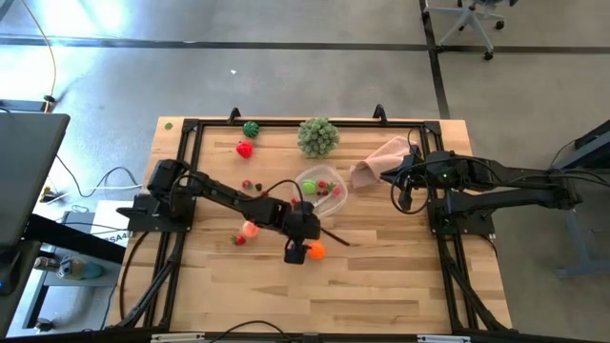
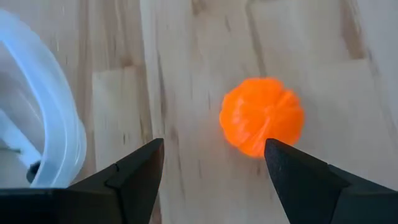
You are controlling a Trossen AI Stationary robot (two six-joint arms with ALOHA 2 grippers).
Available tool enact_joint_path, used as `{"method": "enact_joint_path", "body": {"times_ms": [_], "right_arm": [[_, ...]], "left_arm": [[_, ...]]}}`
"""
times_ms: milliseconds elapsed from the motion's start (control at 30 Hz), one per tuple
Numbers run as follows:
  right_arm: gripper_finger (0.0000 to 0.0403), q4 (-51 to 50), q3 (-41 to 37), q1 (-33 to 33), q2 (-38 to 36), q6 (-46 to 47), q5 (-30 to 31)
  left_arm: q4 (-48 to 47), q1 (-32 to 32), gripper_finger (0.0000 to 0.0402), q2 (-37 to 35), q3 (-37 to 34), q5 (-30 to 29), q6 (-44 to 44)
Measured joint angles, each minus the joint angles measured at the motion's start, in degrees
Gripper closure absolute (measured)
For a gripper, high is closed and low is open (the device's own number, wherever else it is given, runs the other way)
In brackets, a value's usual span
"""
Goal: Pick and placing Produce into tupperware
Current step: Put the pumpkin into the container
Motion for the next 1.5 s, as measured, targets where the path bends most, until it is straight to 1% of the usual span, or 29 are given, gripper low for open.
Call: {"method": "enact_joint_path", "body": {"times_ms": [167, 267, 400, 467, 533, 633, 900, 1167, 1233, 1500], "right_arm": [[0.0373, 0.0, 0.0, 0.0, 0.0, 0.0, 0.0], [0.0373, 0.0, 0.0, 0.0, 0.0, 0.0, 0.0], [0.0373, 0.0, 0.0, 0.0, 0.0, 0.0, 0.0], [0.0373, 0.0, 0.0, 0.0, 0.0, 0.0, 0.0], [0.0373, 0.0, 0.0, 0.0, 0.0, 0.0, -0.1], [0.0373, 0.0, 0.0, 0.0, 0.0, 0.0, -0.2], [0.0373, 0.0, 0.0, 0.0, 0.0, 0.0, -0.2], [0.0373, 0.0, 0.0, 0.0, 0.0, 0.0, -0.2], [0.0373, 0.1, 0.0, 0.0, 0.0, 0.0, -0.2], [0.0373, 0.0, 0.0, 0.0, 0.0, 0.0, -0.1]], "left_arm": [[1.9, -0.2, 0.0135, 0.8, 0.0, 5.1, 0.0], [4.1, -0.6, 0.0135, 1.0, 0.2, 6.6, 0.1], [4.0, -0.9, 0.0135, 1.8, 0.0, 6.5, 0.0], [5.9, -0.9, 0.0135, 2.7, 0.3, 6.3, -0.5], [4.6, -0.9, 0.0135, 3.1, 0.0, 6.1, -1.1], [7.5, -0.9, 0.0135, 4.3, 0.2, 6.1, -1.6], [8.6, -1.4, 0.0135, 4.8, 0.1, 5.5, -1.9], [12.5, -1.5, 0.0135, 6.8, 0.2, 5.5, -1.9], [11.4, -1.7, 0.0135, 6.9, 0.0, 5.4, -1.9], [11.9, -1.7, 0.0135, 7.3, 0.1, 5.5, -1.8]]}}
